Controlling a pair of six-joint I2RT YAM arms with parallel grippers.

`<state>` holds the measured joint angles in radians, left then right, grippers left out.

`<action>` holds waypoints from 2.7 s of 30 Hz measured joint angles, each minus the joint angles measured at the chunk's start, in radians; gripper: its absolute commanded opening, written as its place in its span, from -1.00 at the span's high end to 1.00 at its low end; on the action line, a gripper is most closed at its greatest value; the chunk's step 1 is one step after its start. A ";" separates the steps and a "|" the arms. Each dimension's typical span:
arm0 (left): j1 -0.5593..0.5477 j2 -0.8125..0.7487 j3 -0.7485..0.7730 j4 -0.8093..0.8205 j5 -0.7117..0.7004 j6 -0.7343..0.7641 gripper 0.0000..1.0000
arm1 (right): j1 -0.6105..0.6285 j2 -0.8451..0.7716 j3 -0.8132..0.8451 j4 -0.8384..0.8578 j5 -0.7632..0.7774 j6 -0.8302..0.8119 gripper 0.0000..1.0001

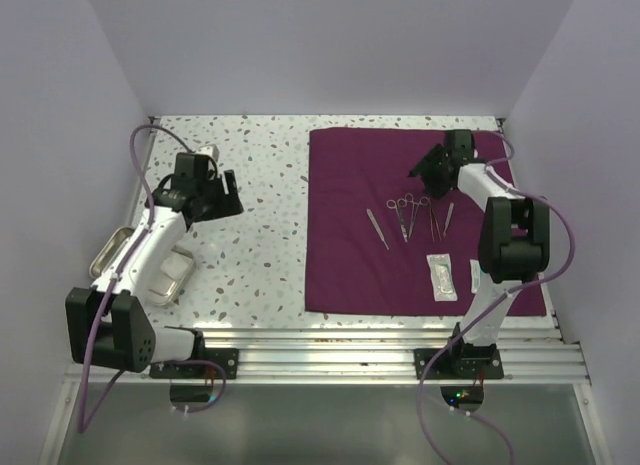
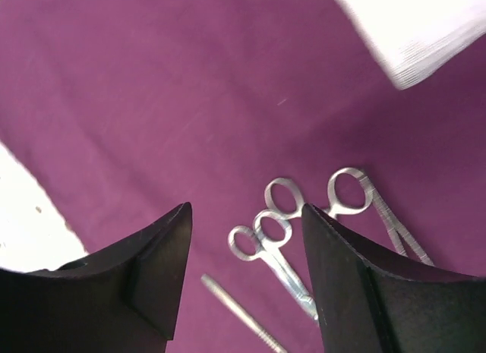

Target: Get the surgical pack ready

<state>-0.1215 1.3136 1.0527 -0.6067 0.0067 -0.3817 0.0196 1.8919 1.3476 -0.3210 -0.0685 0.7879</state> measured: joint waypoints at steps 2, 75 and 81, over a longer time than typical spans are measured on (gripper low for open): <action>-0.032 0.023 0.002 0.024 0.049 0.028 -0.39 | -0.018 0.018 0.001 0.008 0.019 0.025 -0.22; -0.143 0.199 0.006 0.075 0.231 0.087 -0.36 | -0.223 0.119 -0.140 0.444 -0.029 0.230 1.00; -0.143 0.201 0.006 0.076 0.239 0.087 -0.36 | -0.223 0.115 -0.136 0.453 -0.028 0.254 1.00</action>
<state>-0.2646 1.5146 1.0584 -0.5312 0.2455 -0.2947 -0.2035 2.0071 1.2118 0.1322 -0.0967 1.0416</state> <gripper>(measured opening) 0.681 0.011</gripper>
